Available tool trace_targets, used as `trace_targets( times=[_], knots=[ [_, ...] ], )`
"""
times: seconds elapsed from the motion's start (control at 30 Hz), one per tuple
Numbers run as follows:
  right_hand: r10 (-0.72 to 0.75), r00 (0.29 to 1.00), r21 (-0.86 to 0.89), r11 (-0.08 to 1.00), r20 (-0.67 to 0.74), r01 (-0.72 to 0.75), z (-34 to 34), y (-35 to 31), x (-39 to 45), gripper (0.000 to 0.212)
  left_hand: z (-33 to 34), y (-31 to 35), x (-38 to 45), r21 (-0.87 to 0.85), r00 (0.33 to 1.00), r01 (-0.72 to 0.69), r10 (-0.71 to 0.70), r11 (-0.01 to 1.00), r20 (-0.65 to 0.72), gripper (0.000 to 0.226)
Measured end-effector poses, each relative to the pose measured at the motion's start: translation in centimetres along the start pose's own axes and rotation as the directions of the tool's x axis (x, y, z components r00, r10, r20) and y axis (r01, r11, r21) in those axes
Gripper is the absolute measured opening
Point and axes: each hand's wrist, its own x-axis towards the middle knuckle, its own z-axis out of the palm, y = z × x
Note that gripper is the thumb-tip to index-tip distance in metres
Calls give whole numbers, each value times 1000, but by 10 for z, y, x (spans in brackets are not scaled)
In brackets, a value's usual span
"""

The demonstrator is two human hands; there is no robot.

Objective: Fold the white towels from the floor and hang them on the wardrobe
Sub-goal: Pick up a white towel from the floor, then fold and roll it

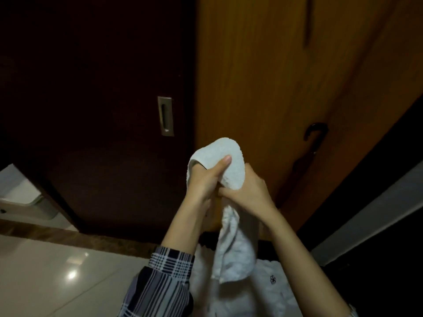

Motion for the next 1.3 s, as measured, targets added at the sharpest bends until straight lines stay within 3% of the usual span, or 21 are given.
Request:
trace_targets(
  times=[0.07, 0.13, 0.2, 0.33, 0.43, 0.5, 0.57, 0.67, 0.77, 0.83, 0.9, 0.97, 1.07, 1.17, 1.3],
  knots=[
    [-21, 960, 405, 909, 279, -98, -21, 10, 5, 68, 9, 9, 8, 50, 996, -12, 8, 999, 87, 29],
    [-52, 938, 605, 776, 344, -179, -39, 20, 14, 74, 18, 19, 12, 91, 985, -38, 22, 995, 172, 24],
    [-49, 949, 690, 698, 312, -191, -53, 25, 22, 85, 28, 27, 17, 142, 976, -65, 34, 988, 213, 17],
    [-97, 978, 705, 706, 183, -62, -72, 25, 34, 65, 47, 41, 25, 217, 978, -99, 54, 971, 203, 21],
    [-149, 976, 850, 524, 156, -56, -81, 20, 38, 47, 56, 47, 33, 247, 986, -111, 75, 963, 150, 36],
    [-162, 978, 916, 398, 133, -58, -82, 14, 38, 48, 62, 51, 36, 176, 992, -74, 54, 982, 115, 42],
    [-140, 986, 933, 359, 93, -37, -82, 10, 40, 54, 69, 54, 37, 60, 998, -9, 6, 998, 58, 49],
    [-191, 975, 925, 378, 115, -35, -83, 8, 39, 59, 73, 56, 38, -42, 999, 31, -33, 999, -43, 61],
    [-247, 955, 823, 568, 164, 6, -90, 17, 37, 56, 67, 58, 34, -183, 987, 119, -96, 976, 130, 72],
    [-246, 937, 728, 685, 247, -12, -94, 28, 38, 37, 63, 59, 28, -221, 968, 155, -103, 963, 229, 60],
    [-229, 920, 675, 736, 318, -50, -96, 36, 39, 34, 60, 59, 24, -169, 965, 129, -85, 977, 248, 41],
    [-218, 917, 679, 730, 335, -74, -96, 41, 39, 53, 57, 58, 20, -117, 971, 97, -68, 988, 228, 30],
    [-215, 907, 758, 635, 363, -152, -92, 43, 32, 85, 54, 57, 16, -87, 978, 92, -74, 992, 194, 20],
    [-188, 869, 754, 600, 457, -267, -85, 54, 24, 90, 52, 57, 12, -148, 990, 88, -70, 985, 121, 8],
    [-169, 794, 646, 689, 584, -329, -64, 81, 9, 84, 34, 57, 19, -377, 996, 86, -81, 922, 31, 15]
  ],
)
